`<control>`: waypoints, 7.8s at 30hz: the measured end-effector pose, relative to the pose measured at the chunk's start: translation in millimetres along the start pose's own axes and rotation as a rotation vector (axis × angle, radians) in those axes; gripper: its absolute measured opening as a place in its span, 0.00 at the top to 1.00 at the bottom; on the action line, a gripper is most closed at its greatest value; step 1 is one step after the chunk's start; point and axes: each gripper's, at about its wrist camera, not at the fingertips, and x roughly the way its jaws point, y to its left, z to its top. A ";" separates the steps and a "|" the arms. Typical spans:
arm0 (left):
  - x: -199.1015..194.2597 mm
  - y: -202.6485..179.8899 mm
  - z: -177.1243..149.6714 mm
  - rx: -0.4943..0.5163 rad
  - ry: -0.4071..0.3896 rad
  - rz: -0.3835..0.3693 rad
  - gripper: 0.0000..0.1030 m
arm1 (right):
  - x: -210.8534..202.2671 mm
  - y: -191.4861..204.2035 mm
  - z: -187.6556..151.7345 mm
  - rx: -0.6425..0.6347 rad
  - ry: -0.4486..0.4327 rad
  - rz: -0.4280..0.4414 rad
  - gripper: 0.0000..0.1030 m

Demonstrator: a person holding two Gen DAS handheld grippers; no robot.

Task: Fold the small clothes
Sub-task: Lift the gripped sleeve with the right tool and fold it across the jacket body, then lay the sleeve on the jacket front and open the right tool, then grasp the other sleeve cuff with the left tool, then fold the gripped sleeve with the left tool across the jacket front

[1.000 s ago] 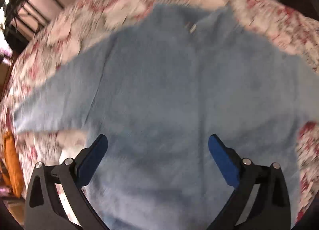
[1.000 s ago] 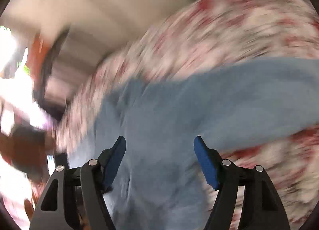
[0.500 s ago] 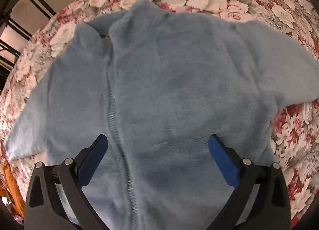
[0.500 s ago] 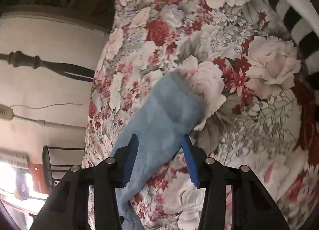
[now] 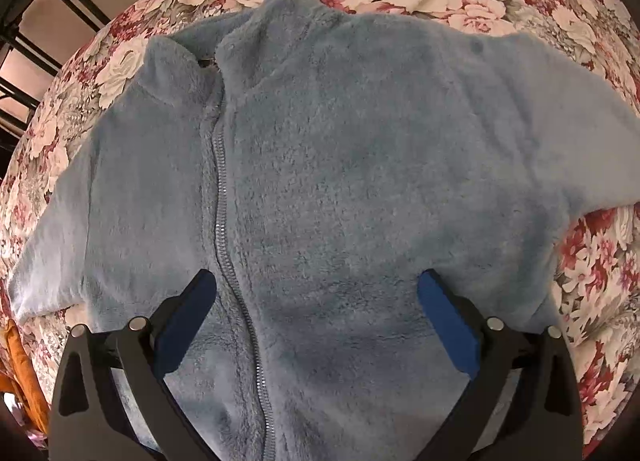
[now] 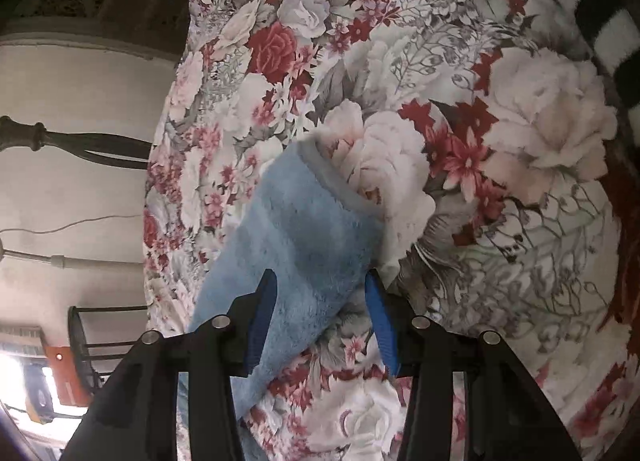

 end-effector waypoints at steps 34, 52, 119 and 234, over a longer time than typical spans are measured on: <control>-6.7 89.9 33.8 -0.328 0.065 -0.123 0.04 | 37.4 258.6 -254.0 -0.764 0.217 0.266 0.92; -31.4 161.8 -0.7 -0.357 -0.044 -0.010 0.04 | 59.1 309.5 -358.9 -0.944 0.308 0.278 0.91; 34.6 168.9 22.8 -0.280 0.109 0.126 0.04 | 90.8 183.5 -220.9 -0.817 0.450 -0.037 0.86; -73.4 188.9 20.2 -0.600 -0.241 -0.299 0.92 | 42.3 227.0 -207.3 -0.928 0.313 0.131 0.34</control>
